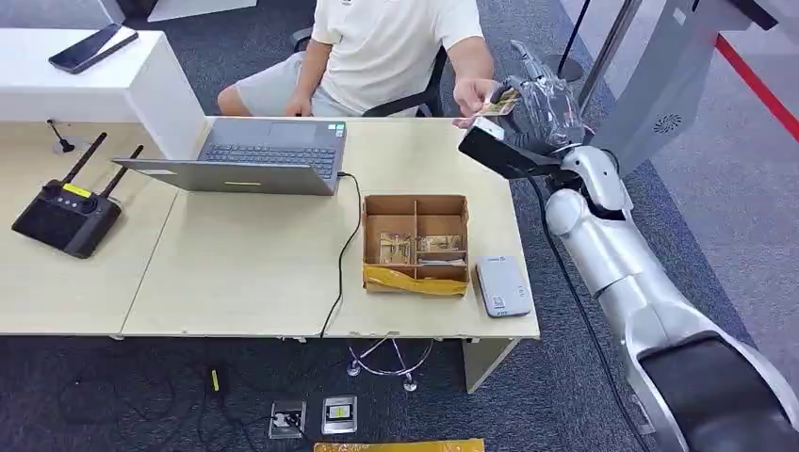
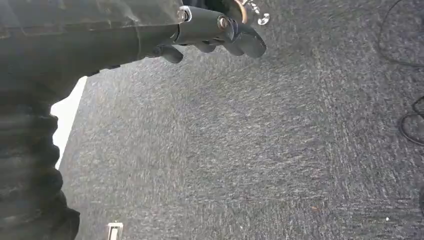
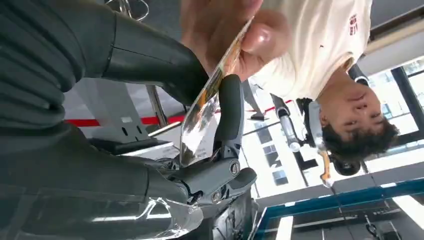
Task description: Pass the card to the sensor for recognition and then transmit it.
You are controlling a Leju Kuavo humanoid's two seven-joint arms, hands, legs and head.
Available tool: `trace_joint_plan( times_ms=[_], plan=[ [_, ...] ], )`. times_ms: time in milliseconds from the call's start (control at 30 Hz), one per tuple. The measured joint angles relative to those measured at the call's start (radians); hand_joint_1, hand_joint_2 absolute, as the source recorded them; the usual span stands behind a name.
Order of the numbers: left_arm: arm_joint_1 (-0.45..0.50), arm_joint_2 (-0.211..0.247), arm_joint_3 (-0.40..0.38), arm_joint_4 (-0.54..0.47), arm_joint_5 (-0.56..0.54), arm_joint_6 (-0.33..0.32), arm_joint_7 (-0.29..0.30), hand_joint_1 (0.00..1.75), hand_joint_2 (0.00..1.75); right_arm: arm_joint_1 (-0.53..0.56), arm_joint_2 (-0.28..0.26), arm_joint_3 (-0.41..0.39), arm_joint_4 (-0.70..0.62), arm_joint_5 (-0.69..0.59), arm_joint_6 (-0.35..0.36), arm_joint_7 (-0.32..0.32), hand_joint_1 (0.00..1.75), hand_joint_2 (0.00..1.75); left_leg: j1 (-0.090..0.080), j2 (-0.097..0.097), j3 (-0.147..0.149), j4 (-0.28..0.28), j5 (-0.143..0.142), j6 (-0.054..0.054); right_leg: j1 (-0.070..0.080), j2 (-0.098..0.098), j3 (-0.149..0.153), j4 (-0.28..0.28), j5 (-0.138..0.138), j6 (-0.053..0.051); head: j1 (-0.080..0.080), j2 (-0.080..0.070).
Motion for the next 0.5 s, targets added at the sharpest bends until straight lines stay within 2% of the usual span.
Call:
trace_joint_plan(
  times_ms=[100, 133, 167, 200, 233, 500],
  plan=[
    [0.0, 0.0, -0.001, 0.0, -0.002, 0.0, -0.003, 0.0, 1.75, -0.038, 0.026, 0.002, 0.049, 0.014, 0.0, 0.0, 1.73, 1.75, 0.0, 0.0, 0.0, 0.0, 0.0, 0.0, 0.0, 0.0, 0.0, 0.0, 0.0, 0.0, 0.0, 0.0],
    [0.0, 0.0, -0.002, 0.0, -0.004, 0.0, -0.003, 0.0, 1.75, -0.054, 0.035, 0.002, 0.073, 0.018, 0.002, 0.0, 1.24, 1.75, 0.0, 0.0, 0.0, 0.0, 0.0, 0.0, 0.0, 0.0, 0.0, 0.0, 0.0, 0.0, 0.0, 0.0],
    [0.0, 0.001, -0.003, 0.0, -0.007, 0.0, -0.003, 0.0, 1.75, -0.065, 0.045, 0.003, 0.095, 0.019, 0.006, 0.002, 1.24, 1.75, 0.0, 0.0, 0.0, 0.0, 0.0, 0.0, 0.0, 0.0, 0.0, 0.0, 0.0, 0.0, 0.0, 0.0],
    [0.0, 0.003, -0.006, 0.0, -0.008, 0.0, -0.003, 0.0, 1.75, -0.074, 0.052, 0.005, 0.11, 0.019, 0.008, 0.005, 0.09, 1.75, 0.0, 0.0, 0.0, 0.0, 0.0, 0.0, 0.0, 0.0, 0.0, 0.0, 0.0, 0.0, 0.0, 0.0],
    [0.0, 0.004, -0.008, 0.0, -0.01, 0.0, -0.003, 0.0, 1.75, -0.082, 0.056, 0.006, 0.122, 0.019, 0.011, 0.006, 0.0, 1.75, 0.0, 0.0, 0.0, 0.0, 0.0, 0.0, 0.0, 0.0, 0.0, 0.0, 0.0, 0.0, 0.0, 0.0],
    [0.001, 0.016, -0.018, 0.0, -0.01, 0.001, -0.003, 0.0, 1.75, -0.128, 0.08, 0.012, 0.222, 0.016, 0.011, 0.014, 0.0, 1.75, 0.0, 0.0, 0.0, 0.0, 0.0, 0.0, 0.0, 0.0, 0.0, 0.0, 0.0, 0.0, 0.0, 0.0]
  ],
)
